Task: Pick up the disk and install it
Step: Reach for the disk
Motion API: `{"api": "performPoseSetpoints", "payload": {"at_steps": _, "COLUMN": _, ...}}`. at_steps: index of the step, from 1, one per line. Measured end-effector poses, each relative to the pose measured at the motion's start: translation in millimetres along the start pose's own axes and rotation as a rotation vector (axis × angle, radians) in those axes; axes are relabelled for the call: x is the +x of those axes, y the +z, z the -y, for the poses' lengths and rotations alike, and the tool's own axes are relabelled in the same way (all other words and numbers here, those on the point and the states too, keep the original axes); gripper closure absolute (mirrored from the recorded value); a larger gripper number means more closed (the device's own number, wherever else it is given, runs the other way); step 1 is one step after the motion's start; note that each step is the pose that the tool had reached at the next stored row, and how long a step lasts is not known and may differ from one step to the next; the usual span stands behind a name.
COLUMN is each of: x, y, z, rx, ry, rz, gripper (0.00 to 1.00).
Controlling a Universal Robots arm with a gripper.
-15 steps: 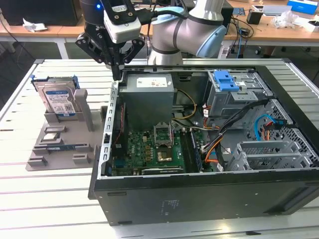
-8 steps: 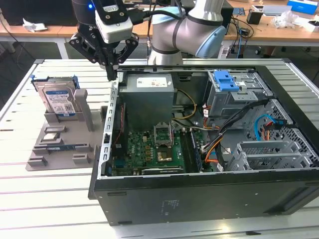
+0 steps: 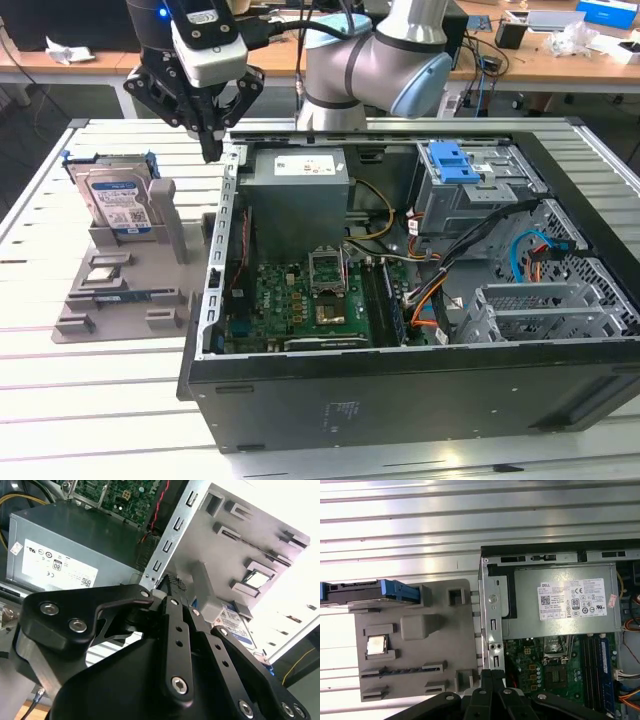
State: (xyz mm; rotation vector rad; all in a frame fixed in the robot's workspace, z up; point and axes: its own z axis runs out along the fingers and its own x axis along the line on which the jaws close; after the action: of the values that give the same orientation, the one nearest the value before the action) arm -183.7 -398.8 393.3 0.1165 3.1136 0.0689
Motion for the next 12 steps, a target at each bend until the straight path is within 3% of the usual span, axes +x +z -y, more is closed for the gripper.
{"api": "performPoseSetpoints", "payload": {"at_steps": 12, "x": 19.1, "y": -0.5, "z": 1.4, "rx": 0.0001, "ry": 0.000, "rz": -0.0001, "gripper": 0.89}}
